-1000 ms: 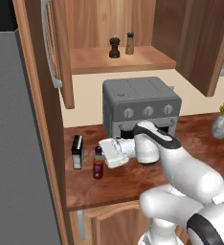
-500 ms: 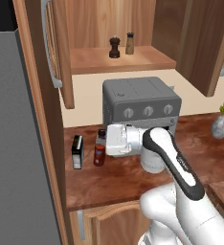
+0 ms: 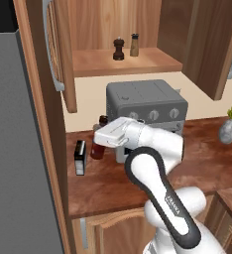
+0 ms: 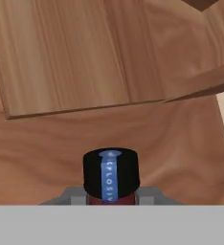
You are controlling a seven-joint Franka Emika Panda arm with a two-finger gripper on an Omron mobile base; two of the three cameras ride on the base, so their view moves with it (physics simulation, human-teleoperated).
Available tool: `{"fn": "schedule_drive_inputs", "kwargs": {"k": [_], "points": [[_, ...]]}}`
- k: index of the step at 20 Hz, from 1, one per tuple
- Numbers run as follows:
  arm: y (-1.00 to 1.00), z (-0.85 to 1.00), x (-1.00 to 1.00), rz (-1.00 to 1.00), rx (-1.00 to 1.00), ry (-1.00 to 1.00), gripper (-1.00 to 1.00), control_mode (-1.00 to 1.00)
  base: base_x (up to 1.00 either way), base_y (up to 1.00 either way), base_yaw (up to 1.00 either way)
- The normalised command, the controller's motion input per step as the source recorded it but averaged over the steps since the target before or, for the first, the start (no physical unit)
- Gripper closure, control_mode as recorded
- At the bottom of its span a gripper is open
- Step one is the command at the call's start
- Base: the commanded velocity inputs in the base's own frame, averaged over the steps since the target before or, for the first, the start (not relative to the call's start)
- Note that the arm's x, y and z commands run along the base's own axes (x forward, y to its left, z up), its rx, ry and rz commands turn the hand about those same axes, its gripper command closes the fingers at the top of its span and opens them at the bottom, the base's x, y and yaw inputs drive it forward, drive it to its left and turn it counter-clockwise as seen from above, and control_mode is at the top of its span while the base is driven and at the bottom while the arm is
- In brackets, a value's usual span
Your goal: There are various items on the counter. Only move the condiments/shakers into the cabinet.
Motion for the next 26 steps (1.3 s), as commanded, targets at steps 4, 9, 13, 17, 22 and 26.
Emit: {"fn": "schedule_drive_inputs", "kwargs": {"k": [4, 9, 13, 17, 22, 26], "points": [[-0.52, 1.00, -0.08, -0.21, -0.06, 0.12, 1.00, -1.00, 0.00, 0.00, 0.00], [-0.51, 0.76, 0.00, -0.12, -0.10, 0.15, 1.00, -1.00, 0.00, 0.00, 0.00], [-0.29, 0.36, 0.00, -0.10, -0.10, 0.04, 1.00, -1.00, 0.00, 0.00, 0.00], [-0.13, 0.43, -0.06, -0.08, -0.11, -0.04, 1.00, -1.00, 0.00, 0.00, 0.00], [0.00, 0.17, -0.02, -0.01, -0.13, -0.23, 1.00, -1.00, 0.00, 0.00, 0.00], [0.01, 0.00, 0.00, -0.12, -0.21, -0.29, 1.00, -1.00, 0.00, 0.00, 0.00]]}}
